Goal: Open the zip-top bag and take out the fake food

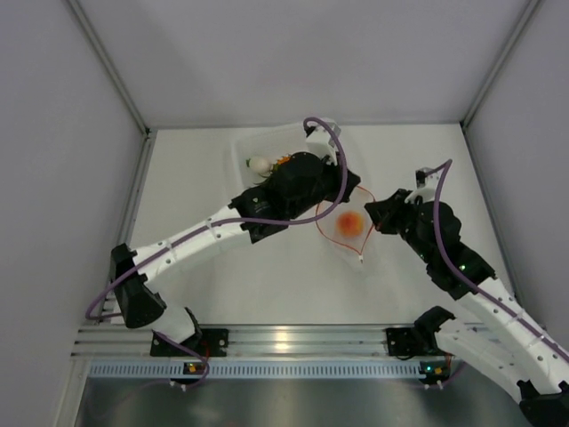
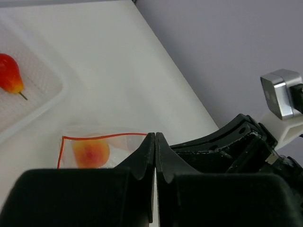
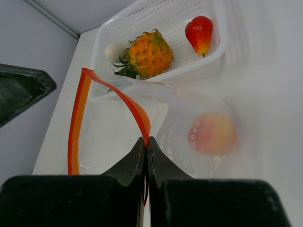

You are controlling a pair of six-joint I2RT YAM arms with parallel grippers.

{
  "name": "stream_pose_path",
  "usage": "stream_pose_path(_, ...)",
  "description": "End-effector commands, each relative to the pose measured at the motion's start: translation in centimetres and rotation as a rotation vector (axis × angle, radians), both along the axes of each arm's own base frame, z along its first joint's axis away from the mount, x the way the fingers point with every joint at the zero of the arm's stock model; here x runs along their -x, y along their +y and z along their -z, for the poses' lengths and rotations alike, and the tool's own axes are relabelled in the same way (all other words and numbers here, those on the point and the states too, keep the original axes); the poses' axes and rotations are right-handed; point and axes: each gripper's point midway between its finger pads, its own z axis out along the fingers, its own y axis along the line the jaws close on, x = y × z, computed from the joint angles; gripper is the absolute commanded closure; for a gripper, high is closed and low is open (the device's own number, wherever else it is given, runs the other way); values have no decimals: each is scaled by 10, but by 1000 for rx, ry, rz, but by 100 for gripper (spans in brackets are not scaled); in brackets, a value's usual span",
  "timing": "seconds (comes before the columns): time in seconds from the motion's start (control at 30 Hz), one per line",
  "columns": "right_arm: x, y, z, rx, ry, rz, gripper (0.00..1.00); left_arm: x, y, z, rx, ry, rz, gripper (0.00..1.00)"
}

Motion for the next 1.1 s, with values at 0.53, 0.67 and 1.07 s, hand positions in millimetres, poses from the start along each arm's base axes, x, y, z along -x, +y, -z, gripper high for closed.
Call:
stream_pose_path(0.53,-13,-7,-18,-64,-97,82,100,22,-30,134,-99,65,58,100)
stream_pose_path(0.67,-19,-19,-10,-1,-95,113,100,24,-36,175,-202,70,102,100)
stream_pose_path(1.07,-33,-26,9,172,-85,71,100,61,-51,214,-373,-45,250,100)
